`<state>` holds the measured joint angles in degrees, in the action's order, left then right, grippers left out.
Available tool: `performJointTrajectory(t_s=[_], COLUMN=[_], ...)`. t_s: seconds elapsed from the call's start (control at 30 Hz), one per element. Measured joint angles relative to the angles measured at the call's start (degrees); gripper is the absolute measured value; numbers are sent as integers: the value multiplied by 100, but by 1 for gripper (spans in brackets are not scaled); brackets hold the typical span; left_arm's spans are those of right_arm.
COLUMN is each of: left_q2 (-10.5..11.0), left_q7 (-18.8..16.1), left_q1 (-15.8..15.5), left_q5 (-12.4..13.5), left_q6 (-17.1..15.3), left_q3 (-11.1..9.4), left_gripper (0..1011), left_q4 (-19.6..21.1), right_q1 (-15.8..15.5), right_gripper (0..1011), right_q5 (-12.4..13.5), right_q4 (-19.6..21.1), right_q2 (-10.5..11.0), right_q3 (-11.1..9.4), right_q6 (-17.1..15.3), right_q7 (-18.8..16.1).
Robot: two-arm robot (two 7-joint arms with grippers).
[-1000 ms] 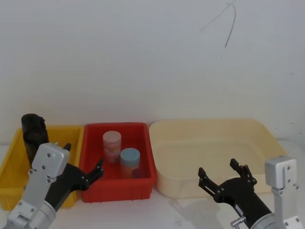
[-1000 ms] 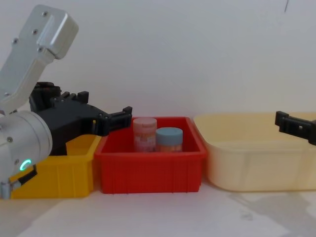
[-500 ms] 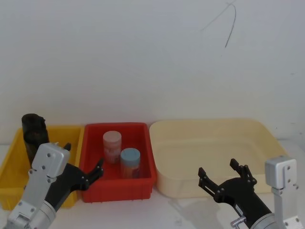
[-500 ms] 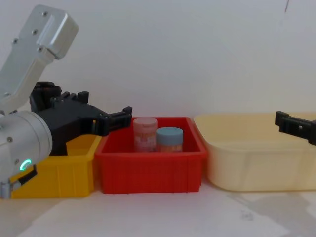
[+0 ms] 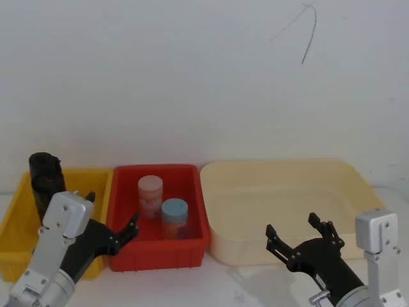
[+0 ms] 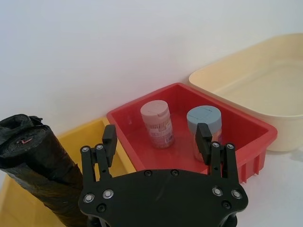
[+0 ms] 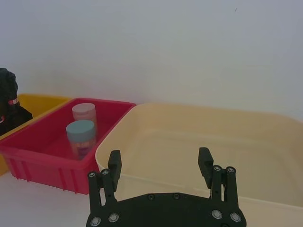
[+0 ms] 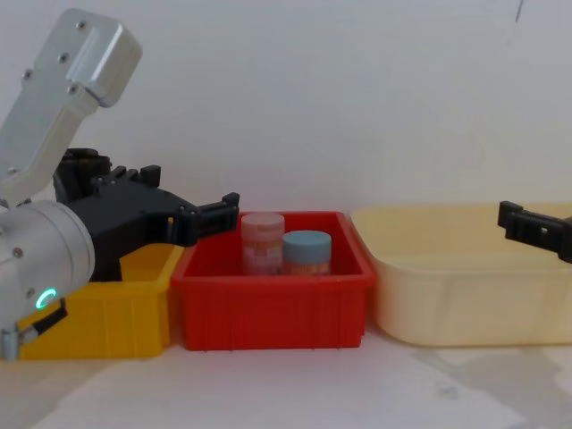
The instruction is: Pick up the garbage bag with the one hand and transfer it to the other hand.
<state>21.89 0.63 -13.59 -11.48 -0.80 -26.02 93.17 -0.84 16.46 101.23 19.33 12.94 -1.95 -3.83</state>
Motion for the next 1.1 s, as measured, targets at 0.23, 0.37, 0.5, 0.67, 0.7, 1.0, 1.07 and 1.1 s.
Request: performJointTrajectory(t_s=[0.23, 0.37, 0.5, 0.67, 0.7, 1.0, 1.07, 1.1], left_q2=[0, 0, -8, -6, -3, 123, 160, 202], left_q7=[0, 0, 8, 92, 102, 88, 54, 24], left_q1=[0, 0, -7, -54, -59, 7, 42, 89], left_q5=[0, 0, -6, -68, -81, -224, -236, -247], left_q6=[0, 0, -10, -163, -200, -997, -1178, -1335], left_q3=[0, 0, 4, 35, 43, 225, 264, 312], left_gripper=[1002, 1001, 1002, 1001, 1001, 1001, 1001, 1001], left_q4=[0, 0, 0, 91, 122, 831, 960, 1094], right_q1=[0, 0, 14, 110, 174, 709, 883, 969], right_gripper=[1000, 999, 1000, 1000, 1000, 1000, 1000, 1000], right_q5=[0, 0, 0, 35, 70, 275, 312, 324], right_q4=[0, 0, -2, -6, -6, -66, -132, -170], right_q2=[0, 0, -4, -13, -20, -136, -193, -220], right_q3=[0, 0, 0, 14, 21, 137, 203, 239], right_q6=[0, 0, -4, -70, -126, -543, -654, -697], right_q7=[0, 0, -12, -95, -150, -454, -525, -556])
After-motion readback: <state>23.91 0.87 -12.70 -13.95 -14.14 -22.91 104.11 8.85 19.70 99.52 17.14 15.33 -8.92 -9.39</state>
